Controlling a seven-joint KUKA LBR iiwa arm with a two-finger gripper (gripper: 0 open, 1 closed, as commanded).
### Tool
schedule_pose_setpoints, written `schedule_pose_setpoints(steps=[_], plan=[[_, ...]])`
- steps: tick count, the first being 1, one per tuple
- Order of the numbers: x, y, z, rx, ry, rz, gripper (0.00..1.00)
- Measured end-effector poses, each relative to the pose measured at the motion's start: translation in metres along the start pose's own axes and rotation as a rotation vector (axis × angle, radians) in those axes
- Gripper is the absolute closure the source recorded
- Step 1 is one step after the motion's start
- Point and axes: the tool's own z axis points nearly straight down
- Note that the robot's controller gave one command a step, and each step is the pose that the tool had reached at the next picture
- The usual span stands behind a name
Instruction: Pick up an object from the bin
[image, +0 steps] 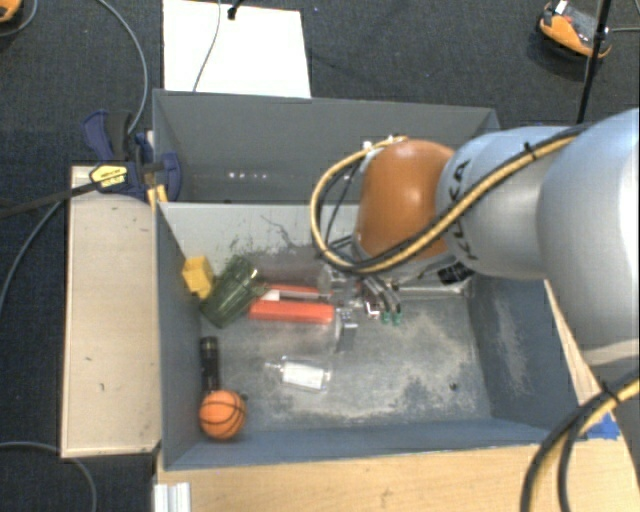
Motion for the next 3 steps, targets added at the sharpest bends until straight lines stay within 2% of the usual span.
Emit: schedule_pose_setpoints(steps=[1,2,3], plan=[[0.009,0.04,0.017,-0.006,-0.02,-0.068,1.0],[0.009,0.04,0.017,-0.006,-0.02,-0.067,1.0],[0.018,0.036,-0.021,-0.002,0.0,-0.074,1.0]])
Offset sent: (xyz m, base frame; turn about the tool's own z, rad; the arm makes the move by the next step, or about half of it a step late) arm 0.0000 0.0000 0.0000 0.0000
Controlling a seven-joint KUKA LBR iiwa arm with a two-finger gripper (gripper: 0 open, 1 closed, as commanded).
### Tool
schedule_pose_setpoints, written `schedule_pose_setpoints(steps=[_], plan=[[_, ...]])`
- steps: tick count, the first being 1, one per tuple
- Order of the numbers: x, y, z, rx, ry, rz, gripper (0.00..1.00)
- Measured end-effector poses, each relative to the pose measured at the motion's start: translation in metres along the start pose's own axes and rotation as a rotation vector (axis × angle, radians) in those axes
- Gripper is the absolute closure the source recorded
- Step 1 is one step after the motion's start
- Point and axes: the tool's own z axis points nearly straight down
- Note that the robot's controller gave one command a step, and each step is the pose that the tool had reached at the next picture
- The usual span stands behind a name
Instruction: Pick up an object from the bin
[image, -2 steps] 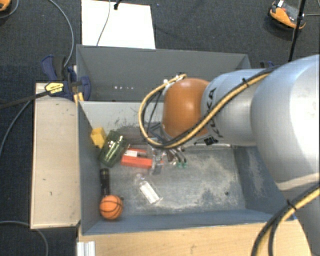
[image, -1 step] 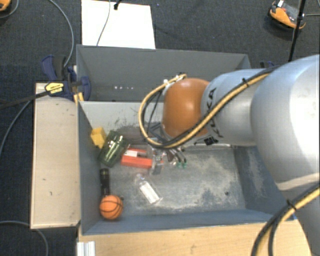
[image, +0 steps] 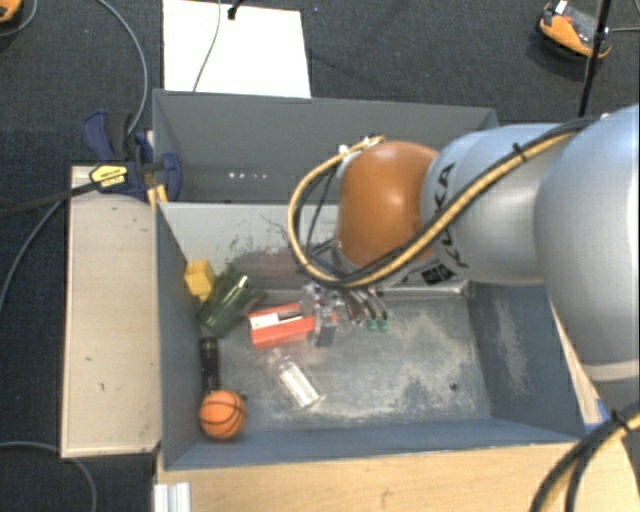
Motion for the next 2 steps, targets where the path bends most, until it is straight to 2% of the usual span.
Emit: schedule_pose_setpoints(steps=[1,2], plan=[[-0.0153,-0.0119,-0.0875,-0.003,-0.021,-0.016,1.0],[-0.0153,-0.0119,-0.0875,-0.003,-0.021,-0.016,1.0]])
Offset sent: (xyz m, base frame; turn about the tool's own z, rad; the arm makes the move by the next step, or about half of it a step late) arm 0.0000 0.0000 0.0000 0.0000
